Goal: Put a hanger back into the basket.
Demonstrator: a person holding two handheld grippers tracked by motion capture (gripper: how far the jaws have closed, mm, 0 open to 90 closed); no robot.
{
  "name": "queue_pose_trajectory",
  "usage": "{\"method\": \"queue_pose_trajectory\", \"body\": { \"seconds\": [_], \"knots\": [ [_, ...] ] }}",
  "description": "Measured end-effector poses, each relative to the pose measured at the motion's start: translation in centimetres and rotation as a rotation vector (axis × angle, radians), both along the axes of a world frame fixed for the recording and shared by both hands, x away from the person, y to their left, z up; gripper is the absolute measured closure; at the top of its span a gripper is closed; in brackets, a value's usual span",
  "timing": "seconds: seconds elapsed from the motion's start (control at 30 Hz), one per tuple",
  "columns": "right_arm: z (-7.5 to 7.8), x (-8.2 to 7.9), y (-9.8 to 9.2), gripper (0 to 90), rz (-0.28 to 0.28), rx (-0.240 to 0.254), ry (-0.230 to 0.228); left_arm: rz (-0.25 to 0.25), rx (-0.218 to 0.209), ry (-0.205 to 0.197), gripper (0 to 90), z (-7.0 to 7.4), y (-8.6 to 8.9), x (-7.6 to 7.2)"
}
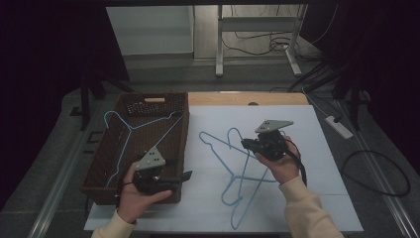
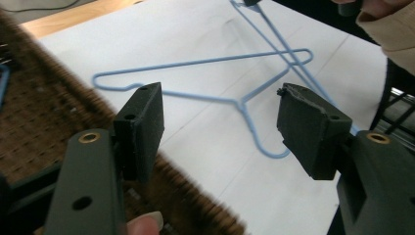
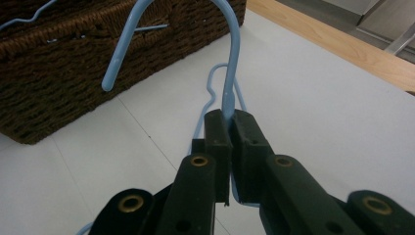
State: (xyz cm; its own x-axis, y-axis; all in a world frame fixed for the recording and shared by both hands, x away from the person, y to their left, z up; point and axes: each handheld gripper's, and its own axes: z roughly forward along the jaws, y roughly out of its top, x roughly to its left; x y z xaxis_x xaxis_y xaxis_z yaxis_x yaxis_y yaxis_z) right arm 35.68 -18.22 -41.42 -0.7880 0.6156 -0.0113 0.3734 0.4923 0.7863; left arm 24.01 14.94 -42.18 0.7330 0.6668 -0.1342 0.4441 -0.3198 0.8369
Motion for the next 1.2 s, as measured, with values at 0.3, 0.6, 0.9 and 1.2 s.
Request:
{"method": "queue_pose_trajectory", "body": {
  "seconds": [0.3,0.6,0.9,1.2],
  "knots": [
    [0.3,-0.3,0.3,86.4,-0.003,0.020,-0.011,-0.056,-0.003,0.045,34.5,0.3,-4.1,0.7],
    [1.1,-1.2,0.8,86.5,-0.011,0.029,-0.049,-0.123,0.001,0.115,33.8,-0.6,-8.4,2.1],
    [1.6,-1.6,0.8,86.4,-0.026,0.051,-0.074,-0.146,-0.005,0.169,34.0,-1.7,-10.5,2.9],
    [1.9,-1.9,0.8,86.4,-0.035,0.067,-0.093,-0.197,-0.013,0.225,59.0,-3.0,-12.2,3.5]
  ]
}}
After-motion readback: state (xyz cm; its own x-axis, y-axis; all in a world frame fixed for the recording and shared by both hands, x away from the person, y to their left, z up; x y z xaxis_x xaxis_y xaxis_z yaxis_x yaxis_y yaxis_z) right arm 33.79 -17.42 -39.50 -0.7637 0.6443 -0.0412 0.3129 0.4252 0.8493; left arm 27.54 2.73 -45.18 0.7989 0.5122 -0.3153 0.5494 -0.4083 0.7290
